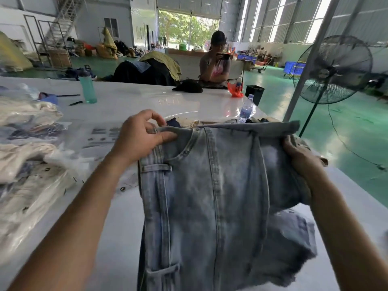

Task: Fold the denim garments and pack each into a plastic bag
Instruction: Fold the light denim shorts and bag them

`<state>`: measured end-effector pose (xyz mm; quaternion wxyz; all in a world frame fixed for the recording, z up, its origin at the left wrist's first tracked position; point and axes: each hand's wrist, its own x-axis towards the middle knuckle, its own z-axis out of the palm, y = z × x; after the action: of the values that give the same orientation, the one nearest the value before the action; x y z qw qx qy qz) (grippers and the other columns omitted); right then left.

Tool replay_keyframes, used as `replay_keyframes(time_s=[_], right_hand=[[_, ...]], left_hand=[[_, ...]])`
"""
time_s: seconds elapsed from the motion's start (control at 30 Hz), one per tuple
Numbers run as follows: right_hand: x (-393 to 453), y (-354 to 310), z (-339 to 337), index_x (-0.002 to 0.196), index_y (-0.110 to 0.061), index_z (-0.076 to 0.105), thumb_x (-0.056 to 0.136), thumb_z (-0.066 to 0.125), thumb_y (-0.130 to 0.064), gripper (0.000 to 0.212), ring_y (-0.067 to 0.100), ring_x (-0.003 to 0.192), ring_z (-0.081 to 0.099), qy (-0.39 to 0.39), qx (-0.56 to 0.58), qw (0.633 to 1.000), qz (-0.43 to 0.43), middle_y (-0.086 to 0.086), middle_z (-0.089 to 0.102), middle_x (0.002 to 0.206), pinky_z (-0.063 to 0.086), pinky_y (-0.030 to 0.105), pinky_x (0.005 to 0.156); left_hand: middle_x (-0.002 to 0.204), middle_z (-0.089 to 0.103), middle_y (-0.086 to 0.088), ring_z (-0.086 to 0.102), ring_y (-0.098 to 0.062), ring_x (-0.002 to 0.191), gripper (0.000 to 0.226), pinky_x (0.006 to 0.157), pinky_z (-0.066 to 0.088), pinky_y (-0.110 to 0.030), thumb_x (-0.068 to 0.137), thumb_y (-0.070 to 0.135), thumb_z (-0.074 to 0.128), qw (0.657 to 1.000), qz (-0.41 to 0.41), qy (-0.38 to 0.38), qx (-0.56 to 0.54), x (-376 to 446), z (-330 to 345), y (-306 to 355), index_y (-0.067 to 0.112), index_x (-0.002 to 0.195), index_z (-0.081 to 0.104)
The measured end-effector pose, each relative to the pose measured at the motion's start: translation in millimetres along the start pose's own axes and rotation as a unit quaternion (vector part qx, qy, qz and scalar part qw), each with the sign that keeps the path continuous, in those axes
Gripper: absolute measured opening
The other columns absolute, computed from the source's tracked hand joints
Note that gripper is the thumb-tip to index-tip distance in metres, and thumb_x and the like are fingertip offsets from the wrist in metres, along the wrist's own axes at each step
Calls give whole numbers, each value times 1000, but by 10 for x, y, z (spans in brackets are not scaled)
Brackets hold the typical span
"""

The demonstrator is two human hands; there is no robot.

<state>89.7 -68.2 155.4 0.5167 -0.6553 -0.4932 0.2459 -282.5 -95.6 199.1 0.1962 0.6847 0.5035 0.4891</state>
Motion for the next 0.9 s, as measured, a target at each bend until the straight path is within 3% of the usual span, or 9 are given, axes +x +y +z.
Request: replay_keyframes(time_s=[0.07,0.13,0.2,0.3,0.37,0.5,0.63,0.77,0.9], right_hand=[[-26,134,199,96,-14,70,94,58,-30,20,17,80,55,-8,31,999,21,0,64,81,47,19,66],[-70,511,309,104,-6,67,93,58,-19,20,29,89,61,-11,-92,994,52,16,68,94,52,35,75],[-248,928,275,125,-1,55,92,60,-23,40,35,105,60,-30,-189,976,100,23,62,117,48,42,88],[-641,1356,251,131,-2,47,89,63,-37,57,33,115,55,-112,-292,936,162,19,55,129,43,37,91],[-873,1513,297,122,-3,50,87,64,-42,55,32,105,57,-160,-320,916,183,17,60,118,45,35,83],[-1215,1531,318,104,-16,49,81,71,-41,41,18,76,60,-140,-257,937,189,1,63,81,39,28,57],[-1404,1547,231,103,-21,46,80,75,-30,39,3,65,54,-140,-189,953,191,-3,61,70,34,15,49],[-1513,1619,153,91,-8,56,79,75,-21,26,14,66,55,-115,-218,947,204,1,59,71,41,27,58],[-1559,1594,43,69,-14,48,79,70,-29,28,16,60,56,-228,-353,888,186,0,55,64,41,23,49]], left_hand=[[107,66,-12,63,-23,91,45,77,50,-33,78,32,75,992,-54,15,114,59,293,-368,13,113,55],[127,56,-15,56,-32,110,52,87,45,-38,85,29,68,962,-151,-22,227,-164,463,-821,7,127,47],[128,54,-17,54,-33,112,52,86,44,-37,88,34,63,935,-249,-78,239,-613,568,-1207,5,126,43],[120,56,-16,55,-31,111,64,88,45,-34,86,59,54,880,-339,-195,269,-1322,793,-1483,4,117,44],[116,54,-12,56,-29,109,69,88,46,-34,80,71,50,862,-345,-212,305,-1651,938,-1454,8,111,47],[109,46,-3,52,-22,104,72,80,49,-33,69,82,47,850,-301,-155,403,-1963,1063,-1158,20,105,45],[115,47,-3,49,-23,109,71,82,48,-34,73,76,52,855,-261,-144,425,-2076,1083,-1036,19,116,48],[124,43,-2,49,-21,115,72,87,48,-34,79,71,51,843,-298,-187,407,-2092,1116,-999,18,123,33],[126,47,-9,55,-25,114,56,91,48,-37,83,38,61,832,-330,-277,350,-2004,1082,-1103,12,119,27]])
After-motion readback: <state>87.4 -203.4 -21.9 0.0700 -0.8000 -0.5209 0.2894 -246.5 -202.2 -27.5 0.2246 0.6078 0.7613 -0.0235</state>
